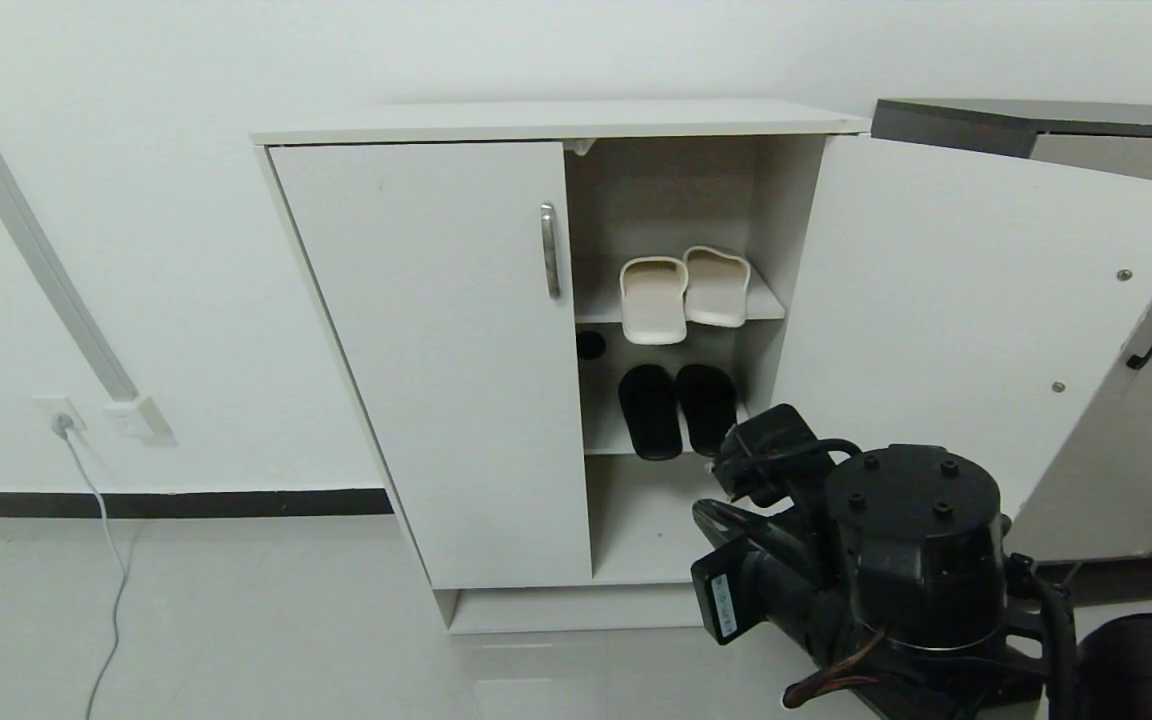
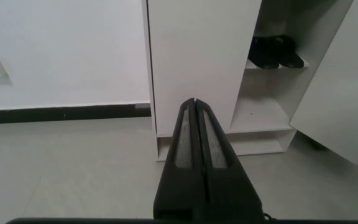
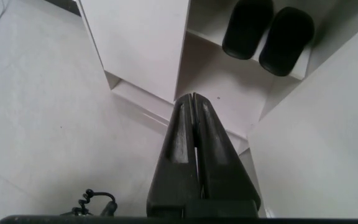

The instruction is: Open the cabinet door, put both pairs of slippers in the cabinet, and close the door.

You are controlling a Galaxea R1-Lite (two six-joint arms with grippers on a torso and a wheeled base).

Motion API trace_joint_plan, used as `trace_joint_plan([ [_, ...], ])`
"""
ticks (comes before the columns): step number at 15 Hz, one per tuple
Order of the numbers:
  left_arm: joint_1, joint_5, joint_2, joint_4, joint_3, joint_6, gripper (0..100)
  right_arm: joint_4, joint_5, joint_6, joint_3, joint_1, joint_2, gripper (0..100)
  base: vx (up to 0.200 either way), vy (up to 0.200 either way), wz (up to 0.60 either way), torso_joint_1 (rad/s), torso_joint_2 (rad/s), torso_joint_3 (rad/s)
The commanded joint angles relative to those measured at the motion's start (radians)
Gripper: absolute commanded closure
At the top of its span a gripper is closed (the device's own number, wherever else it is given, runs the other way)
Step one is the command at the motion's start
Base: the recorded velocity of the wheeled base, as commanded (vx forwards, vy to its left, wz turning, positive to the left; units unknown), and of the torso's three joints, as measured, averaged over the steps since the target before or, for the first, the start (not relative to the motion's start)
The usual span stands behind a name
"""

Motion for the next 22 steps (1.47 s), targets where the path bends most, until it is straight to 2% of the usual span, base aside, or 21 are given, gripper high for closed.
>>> trace_joint_plan([
  [1, 0.001, 0.000, 0.000, 0.000, 0.000, 0.000, 100, -0.007, 0.000, 0.001, 0.000, -0.001, 0.002, 100, 0.000, 0.000, 0.00, 0.000, 0.00, 0.000],
  [5, 0.000, 0.000, 0.000, 0.000, 0.000, -0.001, 100, -0.013, 0.000, -0.001, 0.005, -0.001, 0.004, 100, 0.000, 0.000, 0.00, 0.010, -0.18, -0.277],
  [9, 0.000, 0.000, 0.000, 0.000, 0.000, -0.001, 100, -0.013, 0.000, -0.001, 0.005, -0.003, 0.014, 100, 0.000, 0.000, 0.00, 0.040, -0.51, -0.369],
  [22, 0.000, 0.000, 0.001, 0.000, 0.000, -0.001, 100, -0.013, 0.000, 0.001, 0.008, -0.003, 0.016, 100, 0.000, 0.000, 0.00, 0.152, -0.48, -0.332],
])
